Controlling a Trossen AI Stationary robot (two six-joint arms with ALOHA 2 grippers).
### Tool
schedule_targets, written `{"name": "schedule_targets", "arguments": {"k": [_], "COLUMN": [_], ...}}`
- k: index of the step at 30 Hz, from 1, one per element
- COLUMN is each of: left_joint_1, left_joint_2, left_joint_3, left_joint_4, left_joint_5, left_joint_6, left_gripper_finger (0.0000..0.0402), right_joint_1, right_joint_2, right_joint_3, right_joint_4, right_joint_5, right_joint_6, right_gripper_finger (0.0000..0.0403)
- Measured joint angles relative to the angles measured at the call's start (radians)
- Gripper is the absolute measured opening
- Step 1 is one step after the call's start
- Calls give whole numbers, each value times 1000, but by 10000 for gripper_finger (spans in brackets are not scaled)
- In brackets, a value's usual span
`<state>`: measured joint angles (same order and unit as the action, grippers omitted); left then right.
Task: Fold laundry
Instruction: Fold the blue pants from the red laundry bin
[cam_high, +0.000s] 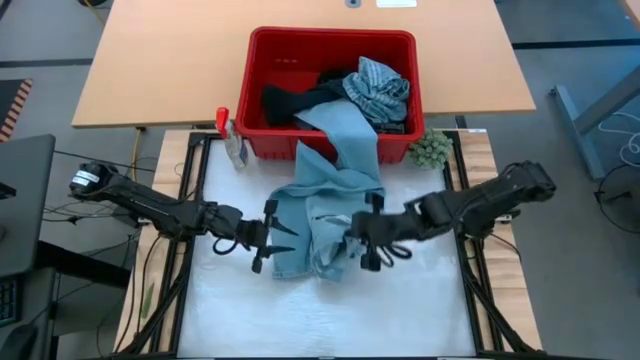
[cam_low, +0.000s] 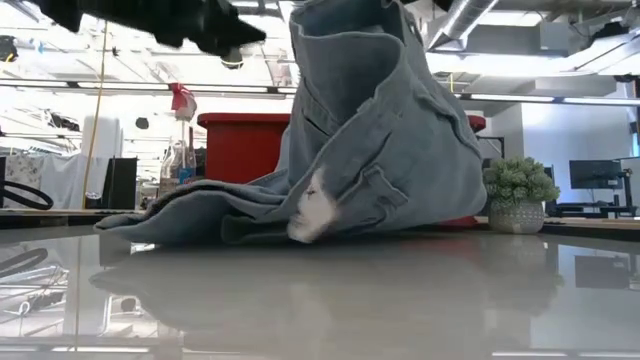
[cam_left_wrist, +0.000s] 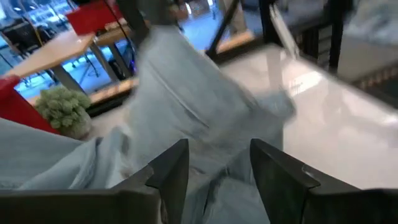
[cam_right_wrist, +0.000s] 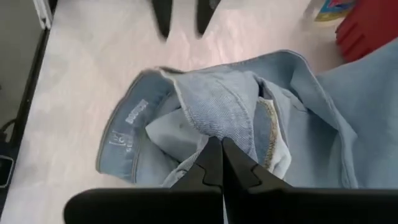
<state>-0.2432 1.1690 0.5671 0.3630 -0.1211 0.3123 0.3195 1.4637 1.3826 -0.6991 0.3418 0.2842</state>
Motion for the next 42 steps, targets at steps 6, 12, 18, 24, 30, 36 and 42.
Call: {"name": "schedule_targets", "arguments": {"k": [6,12,18,24,30,36,42], "left_joint_1": [1,8,29,54,75,32,32], "left_joint_2": [108,153,160,176,298,291,223], "left_joint_3": [48,132,149,149,149,180,248], "left_joint_4": [20,-9,-164,-163,-82,-10,-86], "left_joint_5": [-189,-281,-107,-63,-51,-70,-90], "left_joint_6": [146,263,312,316,307,282,302], "left_gripper_finger": [219,265,290,293,293,271,83], "right_joint_1": [-27,-11,-5,-5,-5,-4,-5], "right_joint_2": [12,64,95,96,95,91,91], "right_joint_3": [0,0,0,0,0,0,4], "right_joint_4": [2,24,71,127,173,177,173], "right_joint_5": [-60,-82,-84,-83,-84,-100,-139], "right_joint_6": [-5,-4,7,22,23,41,82], "right_gripper_finger": [17,17,18,18,19,22,53]}}
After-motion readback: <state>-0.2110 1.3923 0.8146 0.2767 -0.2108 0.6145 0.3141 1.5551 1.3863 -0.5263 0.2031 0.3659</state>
